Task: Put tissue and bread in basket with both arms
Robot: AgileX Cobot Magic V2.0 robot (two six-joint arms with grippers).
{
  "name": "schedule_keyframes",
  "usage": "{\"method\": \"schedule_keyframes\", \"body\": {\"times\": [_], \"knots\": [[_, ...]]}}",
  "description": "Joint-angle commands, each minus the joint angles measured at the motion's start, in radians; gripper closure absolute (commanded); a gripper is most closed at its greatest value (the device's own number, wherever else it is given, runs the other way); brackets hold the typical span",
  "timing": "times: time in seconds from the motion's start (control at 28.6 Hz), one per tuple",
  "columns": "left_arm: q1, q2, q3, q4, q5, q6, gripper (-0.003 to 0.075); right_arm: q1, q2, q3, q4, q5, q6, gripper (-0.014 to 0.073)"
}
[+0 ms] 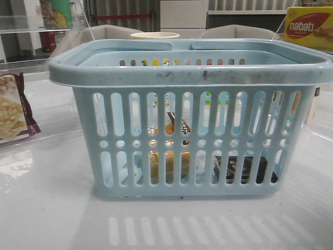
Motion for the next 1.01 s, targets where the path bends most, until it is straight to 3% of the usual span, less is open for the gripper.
{"method": "schedule_keyframes", "body": {"times": [0.0, 0.49, 0.98], "knots": [[-0.008, -0.016, -0.001, -0.009, -0.090, 0.003, 0.0630, -0.073, -0.106, 0.089, -0.013, -0.202, -0.006, 0.0536], [-0.008, -0.016, -0.001, -0.009, -0.090, 0.003, 0.0630, -0.129, -0.286, 0.365, -0.006, -0.405, -0.006, 0.0536], [-0.008, -0.016, -0.001, -0.009, -0.090, 0.003, 0.0630, -0.129, -0.285, 0.367, 0.000, -0.421, -0.002, 0.0536]]}}
